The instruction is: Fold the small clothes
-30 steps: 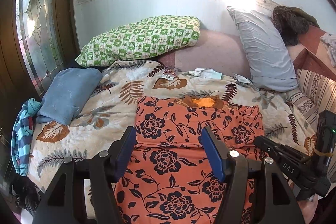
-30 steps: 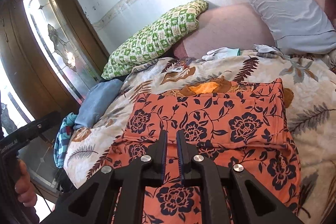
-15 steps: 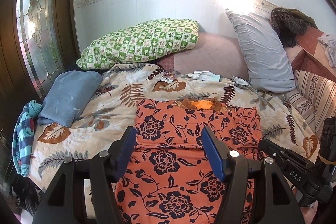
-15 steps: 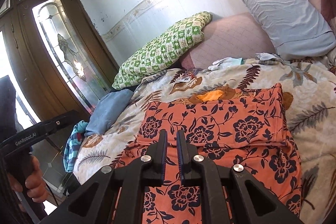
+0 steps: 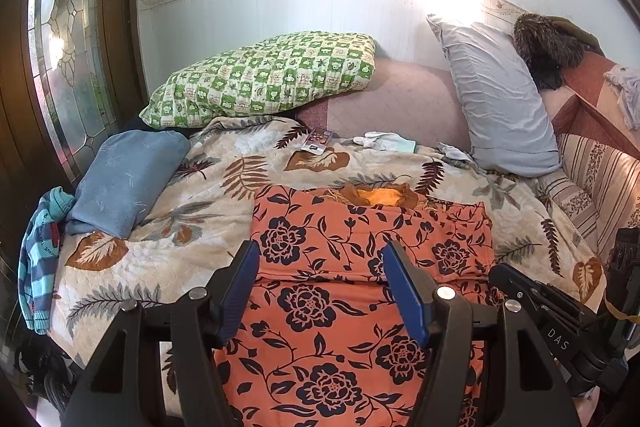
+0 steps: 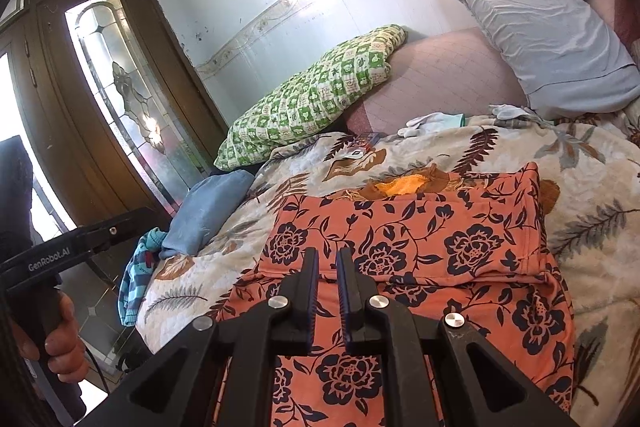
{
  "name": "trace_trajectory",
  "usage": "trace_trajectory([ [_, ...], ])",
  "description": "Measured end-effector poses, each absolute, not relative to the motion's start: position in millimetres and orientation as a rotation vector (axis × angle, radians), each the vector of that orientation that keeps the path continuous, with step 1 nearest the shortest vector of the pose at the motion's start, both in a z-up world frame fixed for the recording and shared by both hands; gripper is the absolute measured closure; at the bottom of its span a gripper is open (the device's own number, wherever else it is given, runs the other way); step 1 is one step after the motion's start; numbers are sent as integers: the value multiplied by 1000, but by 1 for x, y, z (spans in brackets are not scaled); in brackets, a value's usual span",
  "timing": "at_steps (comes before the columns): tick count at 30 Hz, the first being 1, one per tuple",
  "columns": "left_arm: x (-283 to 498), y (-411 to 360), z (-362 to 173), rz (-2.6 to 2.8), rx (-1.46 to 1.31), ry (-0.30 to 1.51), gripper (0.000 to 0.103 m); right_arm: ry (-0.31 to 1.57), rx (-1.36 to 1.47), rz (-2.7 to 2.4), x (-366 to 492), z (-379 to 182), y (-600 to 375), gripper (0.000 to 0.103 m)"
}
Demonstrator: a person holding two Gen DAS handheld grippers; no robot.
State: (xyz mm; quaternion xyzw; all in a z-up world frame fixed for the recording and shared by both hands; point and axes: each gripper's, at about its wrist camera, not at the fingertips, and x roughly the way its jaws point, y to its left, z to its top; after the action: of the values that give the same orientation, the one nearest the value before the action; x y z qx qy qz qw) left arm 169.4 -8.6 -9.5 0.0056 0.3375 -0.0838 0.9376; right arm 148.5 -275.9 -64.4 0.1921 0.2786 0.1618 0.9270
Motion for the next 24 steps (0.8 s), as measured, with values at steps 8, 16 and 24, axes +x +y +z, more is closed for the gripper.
trace_trajectory([
  [8, 168, -7, -11, -171, 7, 694, 38, 542, 415, 309, 146, -62, -284, 92],
  [16, 171, -7, -14, -185, -8, 704, 38, 536, 409, 303, 148, -62, -284, 92],
  [24, 178, -7, -15, -185, -9, 707, 38, 533, 422, 292, 152, -65, -289, 92],
])
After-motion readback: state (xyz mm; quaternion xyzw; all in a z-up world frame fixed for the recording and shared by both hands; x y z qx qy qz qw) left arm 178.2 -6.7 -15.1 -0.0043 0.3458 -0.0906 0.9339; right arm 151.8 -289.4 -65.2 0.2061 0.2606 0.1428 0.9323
